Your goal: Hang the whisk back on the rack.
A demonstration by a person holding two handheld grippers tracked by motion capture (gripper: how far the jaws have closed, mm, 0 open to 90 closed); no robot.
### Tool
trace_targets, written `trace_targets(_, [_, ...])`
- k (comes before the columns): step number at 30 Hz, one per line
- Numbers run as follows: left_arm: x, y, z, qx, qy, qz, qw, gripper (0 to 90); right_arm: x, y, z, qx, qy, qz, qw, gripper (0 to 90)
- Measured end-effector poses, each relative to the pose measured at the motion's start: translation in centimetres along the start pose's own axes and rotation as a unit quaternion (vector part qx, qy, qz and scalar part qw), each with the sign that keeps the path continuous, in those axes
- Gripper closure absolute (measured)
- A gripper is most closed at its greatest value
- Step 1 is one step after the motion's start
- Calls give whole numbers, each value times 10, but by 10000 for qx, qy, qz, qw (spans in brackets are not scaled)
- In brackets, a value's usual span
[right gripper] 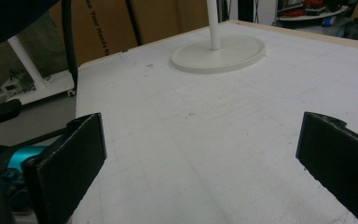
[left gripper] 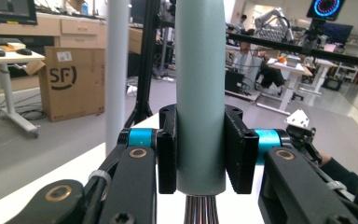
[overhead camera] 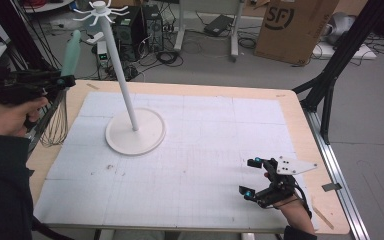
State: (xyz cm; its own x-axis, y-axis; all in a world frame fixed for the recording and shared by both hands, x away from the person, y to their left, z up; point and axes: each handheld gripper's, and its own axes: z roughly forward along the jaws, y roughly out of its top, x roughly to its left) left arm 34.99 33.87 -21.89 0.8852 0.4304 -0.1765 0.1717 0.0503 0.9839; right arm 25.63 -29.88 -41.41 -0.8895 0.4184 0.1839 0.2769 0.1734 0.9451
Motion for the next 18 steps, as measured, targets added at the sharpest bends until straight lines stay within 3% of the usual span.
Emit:
trace_targets(6, [7,3,-6,-206,16,-101,9997,694,0,0,0,4,-3,20,10000,2])
trace_targets(18, [17,11,-2,-310,-2,-139,9994,694,-1,-2,-2,3,-34,35,10000,2])
